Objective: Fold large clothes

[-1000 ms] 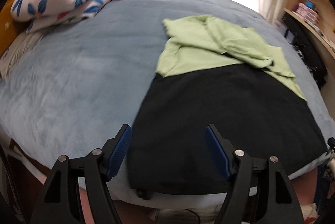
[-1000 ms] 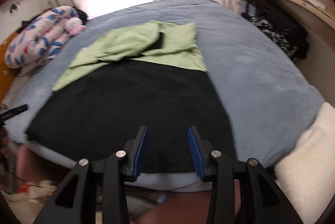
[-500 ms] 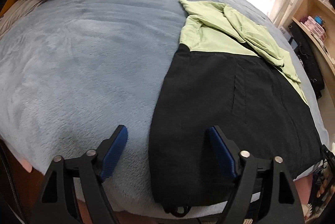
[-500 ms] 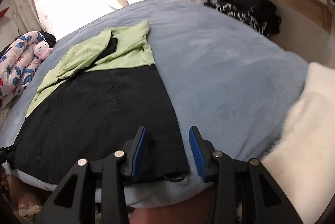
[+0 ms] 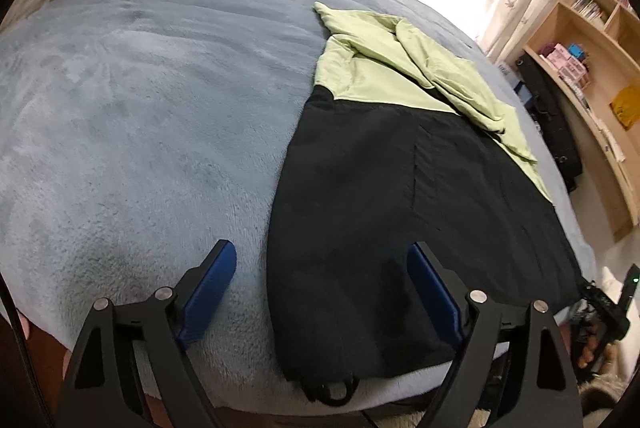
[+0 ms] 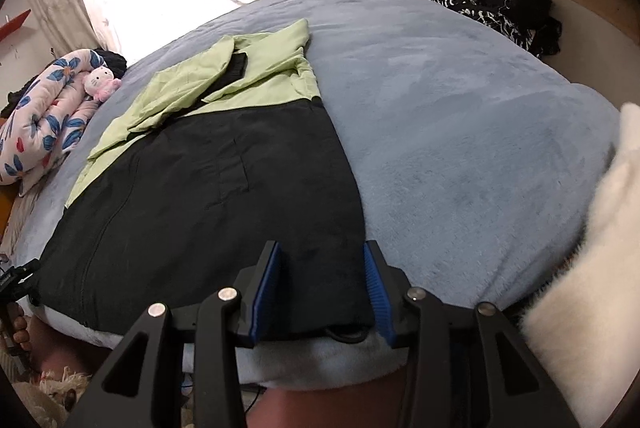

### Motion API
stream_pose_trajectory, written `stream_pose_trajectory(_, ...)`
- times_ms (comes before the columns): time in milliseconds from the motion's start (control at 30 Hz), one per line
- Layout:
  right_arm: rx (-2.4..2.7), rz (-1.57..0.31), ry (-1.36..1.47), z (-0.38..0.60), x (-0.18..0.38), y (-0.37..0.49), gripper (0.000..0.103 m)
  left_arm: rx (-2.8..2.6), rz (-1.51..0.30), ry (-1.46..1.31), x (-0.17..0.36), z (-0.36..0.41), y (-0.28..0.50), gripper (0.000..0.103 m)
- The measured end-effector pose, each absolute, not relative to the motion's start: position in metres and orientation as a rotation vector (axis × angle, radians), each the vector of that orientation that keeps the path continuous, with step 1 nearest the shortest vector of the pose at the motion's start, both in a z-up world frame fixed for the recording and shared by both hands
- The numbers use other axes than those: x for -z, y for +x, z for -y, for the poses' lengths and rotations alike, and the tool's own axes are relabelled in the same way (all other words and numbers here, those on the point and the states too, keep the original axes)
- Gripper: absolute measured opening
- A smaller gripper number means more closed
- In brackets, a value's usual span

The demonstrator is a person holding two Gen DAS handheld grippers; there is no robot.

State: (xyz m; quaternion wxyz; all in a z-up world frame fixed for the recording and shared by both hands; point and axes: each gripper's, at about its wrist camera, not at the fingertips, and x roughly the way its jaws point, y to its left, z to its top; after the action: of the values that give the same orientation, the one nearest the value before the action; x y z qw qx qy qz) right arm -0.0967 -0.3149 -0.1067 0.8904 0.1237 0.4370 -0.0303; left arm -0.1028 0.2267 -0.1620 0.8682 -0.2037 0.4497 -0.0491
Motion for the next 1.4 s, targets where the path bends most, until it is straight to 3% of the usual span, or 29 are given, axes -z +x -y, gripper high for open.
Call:
stream_pose_trajectory(300, 0.095, -0.911, 0.218, 0.310, 0.116, -0.096, 0.043, 0.112, -0.987, -0.341, 0.171, -0.211, -0.097, 0.085)
stream_pose_trajectory(333, 0.095, -0.912, 0.215, 0.310, 0.117, -0.095, 0.043, 0.116, -0.988, -0.333, 0.171, -0.209, -0.098, 0.082)
stream_pose_trajectory(367, 0.096, -0.914, 0.211, 0.309, 0.118, -0.095, 0.042, 0.118, -0.985, -0.322, 0.170, -0.207, -0.098, 0.077)
stream_pose_trajectory(433, 0.090, -0.917, 0.212, 0.309, 0.117, -0.094, 0.039, 0.129, -0.981, -0.314, 0.169, -0.202, -0.098, 0.047)
stream_pose_trajectory(500, 0.075, -0.919, 0.219, 0.310, 0.115, -0.094, 0.023, 0.134, -0.989, -0.337, 0.169, -0.202, -0.097, 0.026)
stream_pose_trajectory(600, 0.082, -0.923, 0.196, 0.303, 0.107, -0.092, 0.018, 0.133, -1.010, -0.381, 0.168, -0.202, -0.095, 0.011)
stream_pose_trajectory(833, 0.048, -0.831, 0.273, 0.303, 0.060, -0.089, 0.017, 0.197, -0.983, -0.640, 0.142, -0.219, -0.092, 0.006)
stream_pose_trajectory(1133, -0.039, -0.659, 0.415, 0.307, -0.018, -0.030, 0.017, 0.239, -0.796, -0.824, 0.065, -0.233, -0.048, 0.005)
stream_pose_trajectory(1400, -0.017, -0.613, 0.515, 0.328, -0.053, 0.117, 0.016, 0.156, -0.733, -0.834, 0.024, -0.253, 0.085, 0.005)
